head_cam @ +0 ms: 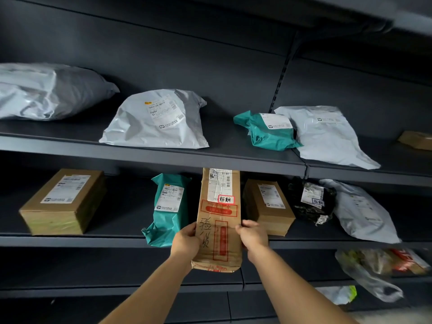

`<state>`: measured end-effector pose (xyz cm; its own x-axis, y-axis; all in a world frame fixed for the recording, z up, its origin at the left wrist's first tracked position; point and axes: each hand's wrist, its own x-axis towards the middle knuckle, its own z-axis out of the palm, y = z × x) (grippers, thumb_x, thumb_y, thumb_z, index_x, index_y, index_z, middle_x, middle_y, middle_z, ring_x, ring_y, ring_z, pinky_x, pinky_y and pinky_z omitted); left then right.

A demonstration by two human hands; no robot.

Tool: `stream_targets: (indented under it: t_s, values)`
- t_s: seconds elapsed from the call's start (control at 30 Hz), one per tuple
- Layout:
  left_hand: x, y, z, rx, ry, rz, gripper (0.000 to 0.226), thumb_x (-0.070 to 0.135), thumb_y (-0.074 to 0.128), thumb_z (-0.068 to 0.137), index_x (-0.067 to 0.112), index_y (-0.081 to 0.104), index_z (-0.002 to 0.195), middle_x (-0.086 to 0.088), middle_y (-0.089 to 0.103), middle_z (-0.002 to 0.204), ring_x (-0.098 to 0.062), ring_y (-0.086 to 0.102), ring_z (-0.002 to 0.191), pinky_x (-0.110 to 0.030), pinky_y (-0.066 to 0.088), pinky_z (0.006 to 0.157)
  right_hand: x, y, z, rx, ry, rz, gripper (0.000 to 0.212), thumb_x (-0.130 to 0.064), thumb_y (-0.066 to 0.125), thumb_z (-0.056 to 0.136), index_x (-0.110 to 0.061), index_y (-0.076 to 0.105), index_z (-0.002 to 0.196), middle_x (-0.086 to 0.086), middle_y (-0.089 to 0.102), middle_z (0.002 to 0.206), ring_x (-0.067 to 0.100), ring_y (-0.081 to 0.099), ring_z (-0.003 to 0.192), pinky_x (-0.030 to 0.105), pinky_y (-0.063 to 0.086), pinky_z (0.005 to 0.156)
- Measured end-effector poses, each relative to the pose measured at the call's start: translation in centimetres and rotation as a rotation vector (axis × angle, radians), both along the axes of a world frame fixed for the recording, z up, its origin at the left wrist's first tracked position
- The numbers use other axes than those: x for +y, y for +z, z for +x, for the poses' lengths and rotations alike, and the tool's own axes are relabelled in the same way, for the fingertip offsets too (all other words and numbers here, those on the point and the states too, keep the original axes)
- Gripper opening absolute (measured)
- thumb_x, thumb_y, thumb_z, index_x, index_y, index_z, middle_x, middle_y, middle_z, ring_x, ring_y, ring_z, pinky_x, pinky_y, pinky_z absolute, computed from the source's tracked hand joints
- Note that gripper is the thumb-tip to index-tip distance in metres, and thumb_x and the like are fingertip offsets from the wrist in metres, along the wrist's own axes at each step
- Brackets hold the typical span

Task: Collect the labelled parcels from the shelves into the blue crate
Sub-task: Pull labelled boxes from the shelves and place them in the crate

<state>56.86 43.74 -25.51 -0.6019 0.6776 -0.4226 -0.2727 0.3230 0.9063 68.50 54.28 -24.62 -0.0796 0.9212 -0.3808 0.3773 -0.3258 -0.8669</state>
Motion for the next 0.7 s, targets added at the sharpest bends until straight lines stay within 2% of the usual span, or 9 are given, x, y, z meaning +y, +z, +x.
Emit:
stream_targets:
  t_s: [0.1,0.27,0.5,0.6,0.7]
  values:
    - [-1.4,0.5,0.2,0.010,-0.007,0.009,0.039,-0.003,0.049,0.092,0.021,0.064,0.119,0.010,0.064,0.086,-0.012,0.059,0.084,-0.024,0.047,0.065,-1.5,0.4,0.4,0.006,-0.010,0.015,0.038,-0.013,0.064,0.089,-0.014,0.059,0.127,0.008,0.060,0.131,0.027,0.056,0.119,0.038,0.046,0.098]
    - [-3.8,0.9,0.9,0.031,-0.036,0.018,0.040,-0.004,0.046,0.092,0.020,0.064,0.119,0.010,0.063,0.086,-0.016,0.058,0.091,-0.031,0.046,0.077,-3.9,1.2,1.1,0.018,-0.026,0.029,0.038,-0.013,0.064,0.089,-0.013,0.059,0.127,0.008,0.060,0.131,0.026,0.056,0.120,0.035,0.045,0.096]
    - [-6.6,1.2,1.8,0.016,-0.029,0.018,0.040,0.000,0.046,0.093,0.023,0.063,0.121,0.009,0.065,0.090,-0.018,0.060,0.097,-0.032,0.050,0.076,-6.9,1.6,2.1,0.014,-0.026,0.053,0.037,-0.012,0.064,0.089,-0.012,0.060,0.126,0.008,0.060,0.131,0.026,0.056,0.120,0.036,0.044,0.097]
    - [-8.0,1.6,2.4,0.021,-0.027,0.009,0.038,0.001,0.047,0.093,0.024,0.063,0.118,0.008,0.065,0.092,-0.019,0.061,0.099,-0.037,0.052,0.085,-8.0,1.8,2.6,0.008,-0.006,0.062,0.037,-0.013,0.065,0.089,-0.012,0.060,0.126,0.008,0.059,0.132,0.027,0.055,0.121,0.038,0.045,0.099]
    - [-9.1,1.9,3.1,0.025,-0.008,0.018,0.036,0.002,0.048,0.092,0.025,0.064,0.116,0.008,0.066,0.094,-0.018,0.061,0.100,-0.038,0.052,0.086,-8.9,2.1,3.1,-0.003,0.026,0.087,0.038,-0.014,0.065,0.088,-0.013,0.061,0.126,0.007,0.060,0.132,0.027,0.055,0.121,0.039,0.045,0.100]
